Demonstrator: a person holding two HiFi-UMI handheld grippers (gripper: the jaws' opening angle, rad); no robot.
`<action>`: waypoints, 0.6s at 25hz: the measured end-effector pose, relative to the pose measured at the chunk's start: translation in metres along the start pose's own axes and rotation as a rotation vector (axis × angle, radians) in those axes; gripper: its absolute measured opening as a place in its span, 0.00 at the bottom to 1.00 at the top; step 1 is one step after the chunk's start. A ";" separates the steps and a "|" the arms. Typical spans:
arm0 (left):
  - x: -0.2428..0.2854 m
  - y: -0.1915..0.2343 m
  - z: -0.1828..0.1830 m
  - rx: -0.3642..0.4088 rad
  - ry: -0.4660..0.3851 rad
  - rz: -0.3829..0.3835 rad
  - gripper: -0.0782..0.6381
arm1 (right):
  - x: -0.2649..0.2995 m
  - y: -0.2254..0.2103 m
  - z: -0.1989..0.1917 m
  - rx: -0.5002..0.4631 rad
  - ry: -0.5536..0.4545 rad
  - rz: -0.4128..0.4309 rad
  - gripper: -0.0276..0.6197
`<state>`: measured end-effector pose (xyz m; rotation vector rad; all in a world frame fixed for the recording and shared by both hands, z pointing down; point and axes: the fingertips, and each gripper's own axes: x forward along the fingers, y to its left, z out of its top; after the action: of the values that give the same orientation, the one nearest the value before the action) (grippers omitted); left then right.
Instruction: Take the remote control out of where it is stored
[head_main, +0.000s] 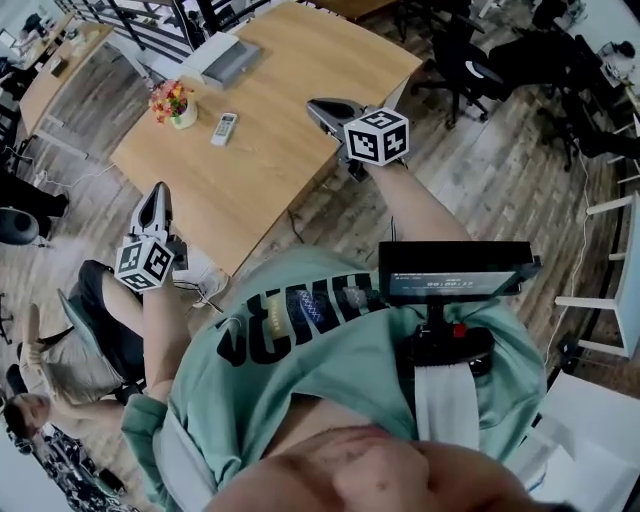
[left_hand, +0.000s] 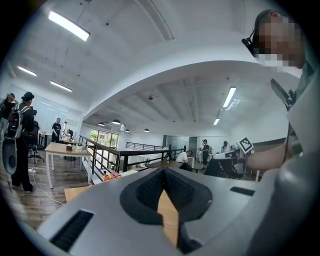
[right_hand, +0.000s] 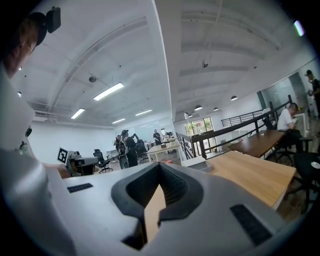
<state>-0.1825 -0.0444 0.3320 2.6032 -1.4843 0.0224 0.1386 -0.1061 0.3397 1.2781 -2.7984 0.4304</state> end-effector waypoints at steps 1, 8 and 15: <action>0.001 0.004 0.001 0.000 -0.002 -0.005 0.12 | 0.004 0.003 0.002 0.001 -0.005 0.001 0.05; -0.001 0.014 0.006 -0.022 -0.015 -0.010 0.12 | 0.011 0.011 0.012 -0.006 -0.003 0.002 0.05; 0.000 0.010 0.004 -0.024 -0.027 -0.016 0.12 | 0.010 0.010 0.013 -0.013 0.001 0.013 0.05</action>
<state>-0.1913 -0.0503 0.3296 2.6063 -1.4635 -0.0321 0.1254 -0.1109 0.3262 1.2581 -2.8051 0.4126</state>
